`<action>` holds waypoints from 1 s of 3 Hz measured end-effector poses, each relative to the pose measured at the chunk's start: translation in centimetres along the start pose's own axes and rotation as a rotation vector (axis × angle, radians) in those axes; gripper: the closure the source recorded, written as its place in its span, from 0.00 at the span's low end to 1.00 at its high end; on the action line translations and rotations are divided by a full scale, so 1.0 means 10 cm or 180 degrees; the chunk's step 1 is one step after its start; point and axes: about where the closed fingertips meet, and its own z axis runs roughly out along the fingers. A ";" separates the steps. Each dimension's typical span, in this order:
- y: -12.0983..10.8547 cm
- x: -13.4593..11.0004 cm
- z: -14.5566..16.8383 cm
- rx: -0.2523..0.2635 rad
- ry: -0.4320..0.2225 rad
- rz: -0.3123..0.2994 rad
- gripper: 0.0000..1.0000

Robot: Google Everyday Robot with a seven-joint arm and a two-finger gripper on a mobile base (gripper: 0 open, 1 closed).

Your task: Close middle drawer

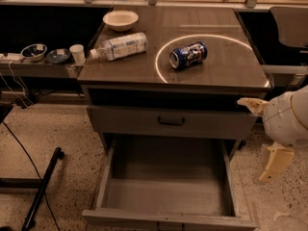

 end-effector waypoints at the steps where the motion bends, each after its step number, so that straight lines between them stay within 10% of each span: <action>1: 0.15 0.20 0.49 -0.0265 -0.0018 0.0192 0.00; 3: 0.93 0.54 1.35 -0.0570 0.0021 0.0213 0.40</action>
Offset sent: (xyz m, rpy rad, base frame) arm -0.0728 -0.0035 -0.2283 -0.0161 0.2806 -0.0109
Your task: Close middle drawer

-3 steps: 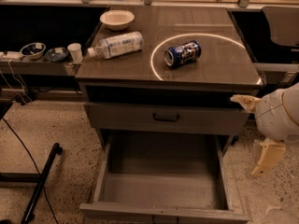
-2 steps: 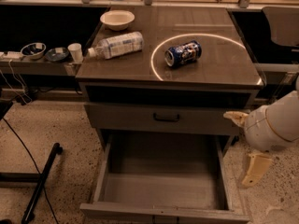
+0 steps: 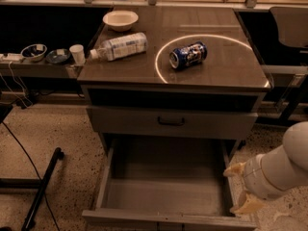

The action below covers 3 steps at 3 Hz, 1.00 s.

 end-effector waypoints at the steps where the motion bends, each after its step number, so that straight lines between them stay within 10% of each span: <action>1: 0.34 0.01 0.25 -0.0088 -0.0203 -0.0259 0.71; 3: 0.46 0.05 0.56 -0.0387 -0.0256 -0.0301 1.00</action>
Offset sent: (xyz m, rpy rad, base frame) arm -0.0259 0.0090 -0.0238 0.0512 0.0081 0.0522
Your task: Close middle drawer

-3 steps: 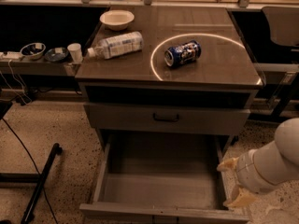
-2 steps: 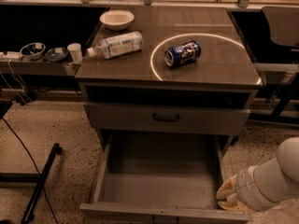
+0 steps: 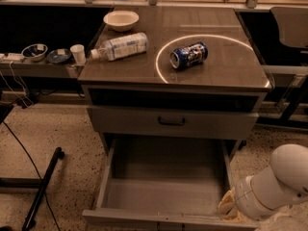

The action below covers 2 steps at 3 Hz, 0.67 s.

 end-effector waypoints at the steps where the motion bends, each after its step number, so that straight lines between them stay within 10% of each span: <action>1: 0.35 0.14 0.57 -0.0237 -0.0094 -0.0013 1.00; 2: 0.62 0.20 0.98 -0.0261 -0.0082 -0.0037 1.00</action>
Offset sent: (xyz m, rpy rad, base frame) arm -0.0950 0.0275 -0.1444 0.0143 0.0700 0.0511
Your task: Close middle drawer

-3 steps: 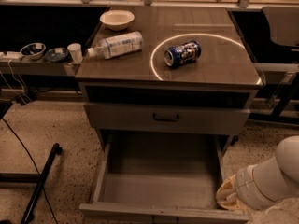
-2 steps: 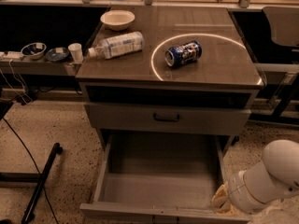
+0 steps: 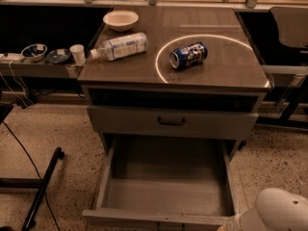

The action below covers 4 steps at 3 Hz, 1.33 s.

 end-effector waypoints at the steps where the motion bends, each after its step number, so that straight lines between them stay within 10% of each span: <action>1: 0.09 -0.04 0.24 -0.0159 0.0022 -0.0263 1.00; 4: -0.31 -0.17 0.57 0.0208 -0.0532 -0.0486 1.00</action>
Offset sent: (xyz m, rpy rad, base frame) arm -0.0098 0.0191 -0.0155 0.0454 -0.0059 0.1057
